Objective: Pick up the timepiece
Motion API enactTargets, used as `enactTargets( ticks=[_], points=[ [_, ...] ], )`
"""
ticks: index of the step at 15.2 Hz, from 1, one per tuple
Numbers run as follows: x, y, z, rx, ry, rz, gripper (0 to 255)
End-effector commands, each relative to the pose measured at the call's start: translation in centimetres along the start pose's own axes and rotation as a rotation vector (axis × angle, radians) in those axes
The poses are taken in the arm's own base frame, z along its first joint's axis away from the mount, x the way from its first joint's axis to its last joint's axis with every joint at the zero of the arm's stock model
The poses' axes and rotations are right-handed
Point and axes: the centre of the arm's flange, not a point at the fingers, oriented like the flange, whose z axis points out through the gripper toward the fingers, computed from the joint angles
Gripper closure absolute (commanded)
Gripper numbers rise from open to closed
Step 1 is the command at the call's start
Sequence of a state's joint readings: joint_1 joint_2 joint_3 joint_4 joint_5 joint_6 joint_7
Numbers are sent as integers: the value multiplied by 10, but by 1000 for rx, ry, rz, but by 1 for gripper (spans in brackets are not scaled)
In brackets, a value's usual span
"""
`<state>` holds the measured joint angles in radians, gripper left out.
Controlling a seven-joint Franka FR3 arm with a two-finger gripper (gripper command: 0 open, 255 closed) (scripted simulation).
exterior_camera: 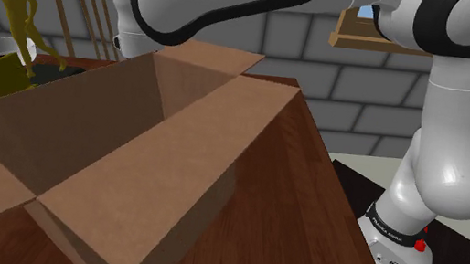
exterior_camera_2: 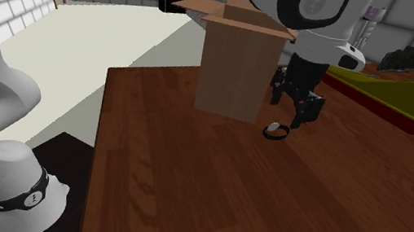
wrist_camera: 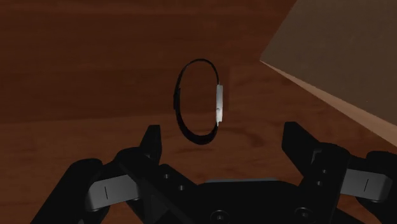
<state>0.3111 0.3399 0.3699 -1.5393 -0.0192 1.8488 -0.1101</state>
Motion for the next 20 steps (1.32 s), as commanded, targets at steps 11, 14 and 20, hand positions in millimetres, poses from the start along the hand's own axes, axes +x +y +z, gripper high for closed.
enactTargets(
  ticks=[11,14,20],
  points=[
    [-3,4,16,4,-17,-3,255],
    [0,-1,8,4,-17,-3,255],
    [0,-5,-23,4,-17,-3,255]
  ],
)
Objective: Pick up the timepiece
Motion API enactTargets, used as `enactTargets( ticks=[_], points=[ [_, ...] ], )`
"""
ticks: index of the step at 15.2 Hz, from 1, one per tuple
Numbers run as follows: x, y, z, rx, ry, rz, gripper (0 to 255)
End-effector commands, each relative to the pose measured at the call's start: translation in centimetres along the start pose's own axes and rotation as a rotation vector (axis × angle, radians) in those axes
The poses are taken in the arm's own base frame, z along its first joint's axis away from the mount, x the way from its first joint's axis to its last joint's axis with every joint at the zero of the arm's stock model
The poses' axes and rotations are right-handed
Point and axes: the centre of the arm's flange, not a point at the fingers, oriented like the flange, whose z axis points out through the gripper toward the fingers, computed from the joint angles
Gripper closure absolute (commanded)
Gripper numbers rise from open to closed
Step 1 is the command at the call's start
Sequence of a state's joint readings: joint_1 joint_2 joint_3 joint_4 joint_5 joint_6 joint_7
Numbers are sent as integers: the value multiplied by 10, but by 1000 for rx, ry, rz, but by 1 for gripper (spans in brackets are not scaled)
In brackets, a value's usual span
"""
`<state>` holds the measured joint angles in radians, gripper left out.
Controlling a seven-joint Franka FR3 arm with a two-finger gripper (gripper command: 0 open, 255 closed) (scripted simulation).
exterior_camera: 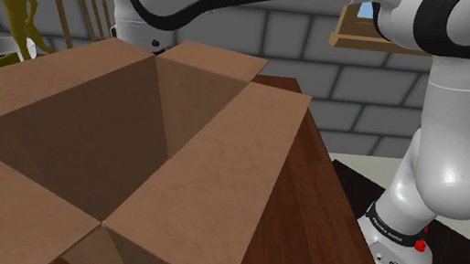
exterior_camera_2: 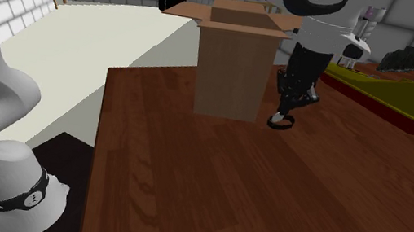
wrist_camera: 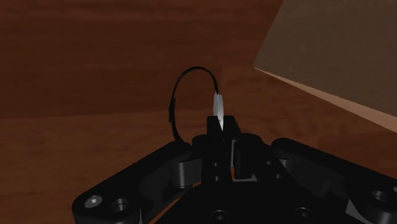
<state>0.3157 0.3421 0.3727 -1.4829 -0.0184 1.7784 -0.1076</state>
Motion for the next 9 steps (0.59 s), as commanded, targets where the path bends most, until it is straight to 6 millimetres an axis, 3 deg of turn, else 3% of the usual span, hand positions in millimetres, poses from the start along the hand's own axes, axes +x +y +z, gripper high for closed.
enactTargets(
  ticks=[1,7,9],
  points=[
    [0,-1,-9,0,0,0,255],
    [-1,-5,-41,0,0,0,255],
    [-1,-5,-42,0,0,0,255]
  ],
)
